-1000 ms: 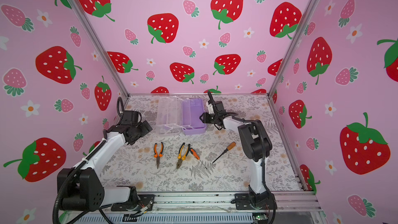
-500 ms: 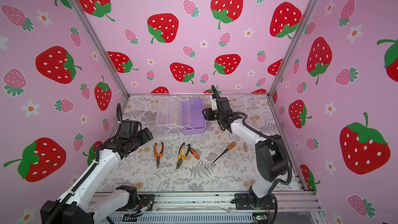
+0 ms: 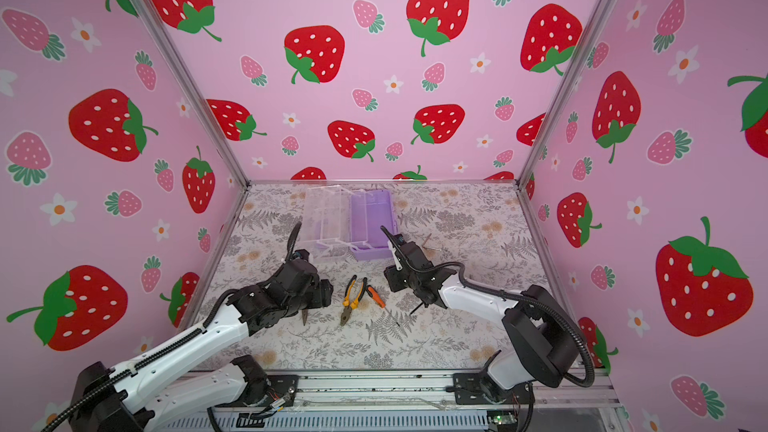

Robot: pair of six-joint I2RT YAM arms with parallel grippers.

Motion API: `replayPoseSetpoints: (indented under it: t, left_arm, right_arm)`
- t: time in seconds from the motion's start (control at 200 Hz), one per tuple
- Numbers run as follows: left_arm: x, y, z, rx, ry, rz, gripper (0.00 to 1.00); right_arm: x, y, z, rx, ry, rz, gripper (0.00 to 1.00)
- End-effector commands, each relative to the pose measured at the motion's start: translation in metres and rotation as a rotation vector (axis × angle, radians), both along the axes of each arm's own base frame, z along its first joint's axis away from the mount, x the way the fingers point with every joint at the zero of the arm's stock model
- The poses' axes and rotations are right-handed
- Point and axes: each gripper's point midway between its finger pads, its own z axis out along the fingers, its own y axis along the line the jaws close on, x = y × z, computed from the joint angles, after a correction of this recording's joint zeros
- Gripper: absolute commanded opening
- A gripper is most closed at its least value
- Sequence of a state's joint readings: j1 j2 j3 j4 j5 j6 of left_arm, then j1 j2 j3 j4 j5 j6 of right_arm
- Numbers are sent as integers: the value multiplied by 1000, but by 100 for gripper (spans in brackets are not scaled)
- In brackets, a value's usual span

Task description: Pack the tool kit

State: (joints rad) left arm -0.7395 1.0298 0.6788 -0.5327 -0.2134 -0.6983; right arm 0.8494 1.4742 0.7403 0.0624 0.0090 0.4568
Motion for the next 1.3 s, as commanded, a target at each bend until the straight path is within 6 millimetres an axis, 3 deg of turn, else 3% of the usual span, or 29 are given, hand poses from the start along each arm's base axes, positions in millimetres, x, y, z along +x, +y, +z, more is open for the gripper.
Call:
replayPoseSetpoints:
  t: [0.0, 0.22, 0.41, 0.59, 0.74, 0.995, 1.055, 1.156, 1.296]
  left_arm:
    - [-3, -10, -10, 37, -14, 1, 82]
    - [-15, -32, -37, 49, 28, -56, 89]
    - [-18, -48, -55, -6, 69, -71, 83]
    - [-18, -46, -77, 39, 107, -57, 80]
    - [-14, -54, -88, 45, 129, -67, 69]
    - [-12, -52, -100, 94, 166, -47, 43]
    - [-12, -52, -101, 92, 170, -46, 29]
    - [-13, -52, -103, 90, 192, -51, 16]
    - [-14, -52, -102, 86, 198, -47, 7]
  right_arm:
    - [-2, 4, 10, 73, -12, -12, 45]
    - [-5, 1, 14, 95, -22, -14, 46]
    - [-2, 4, 18, 110, -22, -31, 46]
    - [-1, 9, 19, 109, -5, -17, 46]
    - [-3, 12, 19, 115, 6, -7, 46]
    - [-3, 10, 18, 118, 14, -17, 46]
    - [-2, 12, 18, 119, 16, -14, 46]
    - [-2, 16, 16, 117, 23, -6, 47]
    - [-2, 24, 15, 134, 43, 17, 47]
